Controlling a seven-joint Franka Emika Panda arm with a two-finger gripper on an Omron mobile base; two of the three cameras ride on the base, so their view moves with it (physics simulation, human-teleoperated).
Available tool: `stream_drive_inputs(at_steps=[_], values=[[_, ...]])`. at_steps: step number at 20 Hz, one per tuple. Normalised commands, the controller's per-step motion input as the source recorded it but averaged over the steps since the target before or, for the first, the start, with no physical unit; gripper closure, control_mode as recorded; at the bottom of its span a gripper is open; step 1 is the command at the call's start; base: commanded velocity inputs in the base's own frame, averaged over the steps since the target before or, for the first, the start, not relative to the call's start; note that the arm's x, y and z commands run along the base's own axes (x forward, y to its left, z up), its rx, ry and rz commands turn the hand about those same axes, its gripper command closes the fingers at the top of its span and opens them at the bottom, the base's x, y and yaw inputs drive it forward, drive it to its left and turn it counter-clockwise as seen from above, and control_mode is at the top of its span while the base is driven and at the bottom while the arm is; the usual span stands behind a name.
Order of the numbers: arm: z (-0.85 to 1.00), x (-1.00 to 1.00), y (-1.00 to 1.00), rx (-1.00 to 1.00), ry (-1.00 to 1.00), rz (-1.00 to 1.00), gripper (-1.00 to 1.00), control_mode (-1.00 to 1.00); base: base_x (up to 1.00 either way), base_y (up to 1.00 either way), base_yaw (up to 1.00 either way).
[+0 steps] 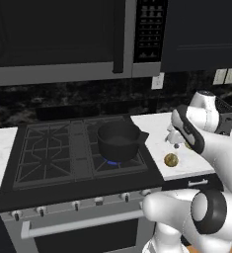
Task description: Put the onion and potato in the pot. Retrieve the spatula and lightly stir the vegetables in the pot.
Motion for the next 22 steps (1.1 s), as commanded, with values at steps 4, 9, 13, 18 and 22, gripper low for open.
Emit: stream_drive_inputs(at_steps=[4,9,13,18,22], values=[[-0.6,0.37,0.0,0.02,0.07,0.0,-1.0,-1.0,0.0,0.0,0.0],[-0.51,0.33,0.0,0.02,0.1,0.0,-1.0,-1.0,0.0,0.0,0.0],[-0.52,0.37,0.0,0.01,0.08,0.0,-1.0,-1.0,0.0,0.0,0.0],[-0.41,0.26,0.0,0.02,0.0,0.0,-1.0,-1.0,0.0,0.0,0.0],[-0.32,0.13,-0.02,0.01,0.0,0.0,-1.0,-1.0,0.0,0.0,0.0]])
